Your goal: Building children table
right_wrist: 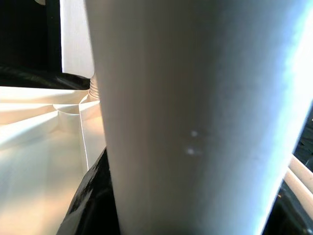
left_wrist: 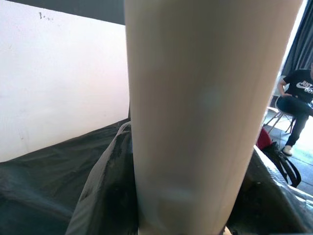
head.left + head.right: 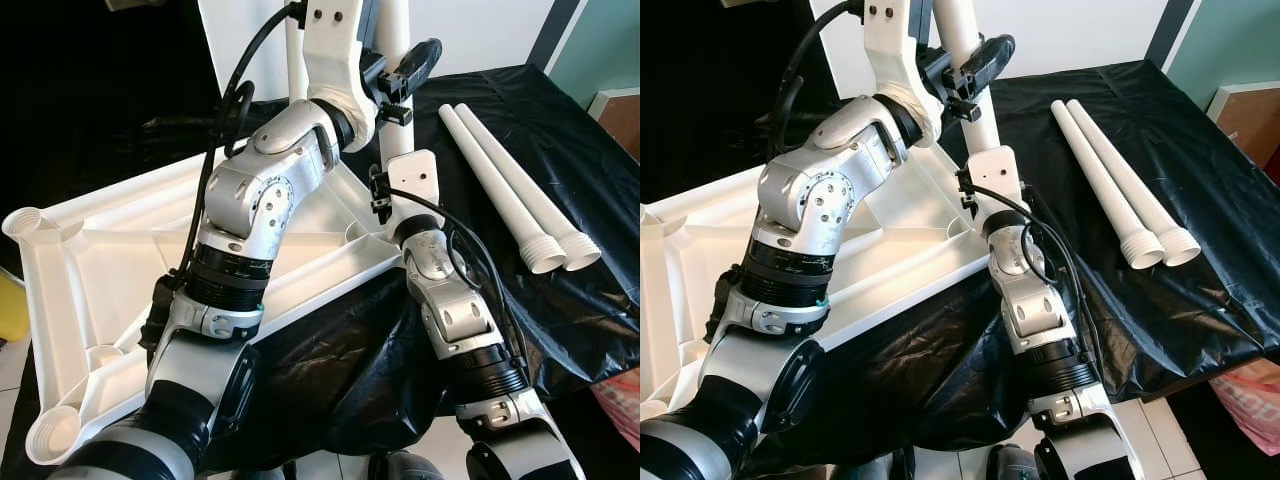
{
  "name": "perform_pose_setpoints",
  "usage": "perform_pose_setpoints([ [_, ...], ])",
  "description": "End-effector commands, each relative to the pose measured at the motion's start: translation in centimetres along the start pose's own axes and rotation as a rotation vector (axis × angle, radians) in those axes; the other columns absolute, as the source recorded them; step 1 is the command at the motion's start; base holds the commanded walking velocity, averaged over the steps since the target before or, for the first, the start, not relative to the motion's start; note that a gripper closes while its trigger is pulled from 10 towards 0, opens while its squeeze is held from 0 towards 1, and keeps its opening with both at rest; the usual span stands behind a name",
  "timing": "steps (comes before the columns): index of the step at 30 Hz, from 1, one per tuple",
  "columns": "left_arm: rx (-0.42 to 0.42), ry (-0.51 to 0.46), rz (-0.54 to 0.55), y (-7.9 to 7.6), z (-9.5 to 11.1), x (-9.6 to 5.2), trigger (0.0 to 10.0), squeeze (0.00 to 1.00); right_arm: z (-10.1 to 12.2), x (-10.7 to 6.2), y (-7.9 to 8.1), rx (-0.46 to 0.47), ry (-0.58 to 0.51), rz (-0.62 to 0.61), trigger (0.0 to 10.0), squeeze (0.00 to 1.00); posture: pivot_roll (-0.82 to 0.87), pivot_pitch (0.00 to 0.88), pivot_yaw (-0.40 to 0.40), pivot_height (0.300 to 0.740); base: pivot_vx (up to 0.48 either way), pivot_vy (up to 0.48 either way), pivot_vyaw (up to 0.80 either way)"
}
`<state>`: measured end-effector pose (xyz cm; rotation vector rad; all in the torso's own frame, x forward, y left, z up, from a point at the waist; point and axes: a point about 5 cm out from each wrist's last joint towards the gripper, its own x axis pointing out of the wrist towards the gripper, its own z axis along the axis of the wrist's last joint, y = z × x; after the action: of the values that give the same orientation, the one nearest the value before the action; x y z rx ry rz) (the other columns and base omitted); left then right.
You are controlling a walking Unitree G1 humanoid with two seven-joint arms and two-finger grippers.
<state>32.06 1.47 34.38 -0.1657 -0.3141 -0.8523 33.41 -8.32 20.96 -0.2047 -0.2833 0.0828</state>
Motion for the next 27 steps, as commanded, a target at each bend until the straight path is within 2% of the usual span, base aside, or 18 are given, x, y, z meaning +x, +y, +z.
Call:
perform_pose_setpoints([
  [1,0.034,-0.026,-0.044,-1.0,0.9,0.3,10.0,0.0,-0.3,0.1,0.3,0.015,0.016,-0.006,10.0,0.0,-0.01,0.089,0.024,0.74,0.0,0.0,0.0],
  [4,0.046,-0.032,-0.072,-1.1,1.0,0.3,10.0,0.0,-0.3,0.1,0.1,0.039,0.02,-0.015,10.0,0.0,-0.01,0.089,0.024,0.74,0.0,0.0,0.0],
  [5,0.002,-0.049,-0.094,-1.3,1.0,0.3,10.0,1.0,-0.5,0.1,0.0,0.095,0.04,-0.023,10.0,0.0,-0.01,0.088,0.025,0.74,0.0,0.0,0.0],
  [7,-0.037,-0.071,-0.116,-1.4,1.1,0.3,10.0,1.0,-0.9,0.1,-0.3,0.163,0.065,-0.044,10.0,0.0,-0.01,0.088,0.025,0.74,0.0,0.0,0.0],
  [9,-0.037,-0.071,-0.116,-1.4,1.1,0.3,10.0,1.0,-0.9,0.1,-0.3,0.163,0.065,-0.044,10.0,0.0,-0.01,0.088,0.025,0.74,0.0,0.0,0.0],
  [10,-0.035,-0.076,-0.122,-1.5,1.2,0.2,10.0,1.0,-1.1,0.2,-0.6,0.205,0.084,-0.061,10.0,0.0,-0.01,0.088,0.025,0.74,0.0,0.0,0.0],
  [11,-0.035,-0.076,-0.122,-1.5,1.2,0.2,10.0,1.0,-1.1,0.2,-0.6,0.205,0.084,-0.061,10.0,0.0,-0.01,0.088,0.025,0.74,0.0,0.0,0.0],
  [12,-0.019,-0.087,-0.131,-1.6,1.3,0.2,10.0,0.25,-1.4,0.3,-1.1,0.232,0.097,-0.085,10.0,0.0,-0.01,0.089,0.028,0.74,0.0,0.0,0.0],
  [14,-0.009,-0.094,-0.137,-1.7,1.4,0.1,10.0,0.25,-1.5,0.3,-1.5,0.25,0.106,-0.1,10.0,0.0,-0.01,0.089,0.028,0.74,0.0,0.0,0.0],
  [15,-0.013,-0.108,-0.142,-1.8,1.5,0.1,10.0,0.0,-1.6,0.4,-1.9,0.268,0.11,-0.117,10.0,0.0,-0.01,0.09,0.028,0.74,0.0,0.0,0.0],
  [17,-0.013,-0.108,-0.142,-1.8,1.5,0.1,10.0,0.0,-1.6,0.4,-1.9,0.268,0.11,-0.117,10.0,0.0,-0.01,0.09,0.028,0.74,0.0,0.0,0.0],
  [19,-0.009,-0.137,-0.148,-2.0,1.7,0.0,10.0,0.0,-1.7,0.7,-3.2,0.294,0.115,-0.16,10.0,0.0,-0.02,0.089,0.029,0.74,0.0,0.0,0.0],
  [23,0.002,-0.151,-0.131,-1.8,1.8,-0.1,10.0,0.0,-1.8,0.8,-4.0,0.297,0.113,-0.18,10.0,0.0,-0.02,0.09,0.03,0.74,0.0,0.0,0.0],
  [27,0.033,-0.124,-0.1,-1.1,0.6,-0.5,10.0,0.0,-2.0,0.7,-4.4,0.297,0.104,-0.169,10.0,0.0,-0.02,0.093,0.03,0.74,0.0,0.0,0.0],
])
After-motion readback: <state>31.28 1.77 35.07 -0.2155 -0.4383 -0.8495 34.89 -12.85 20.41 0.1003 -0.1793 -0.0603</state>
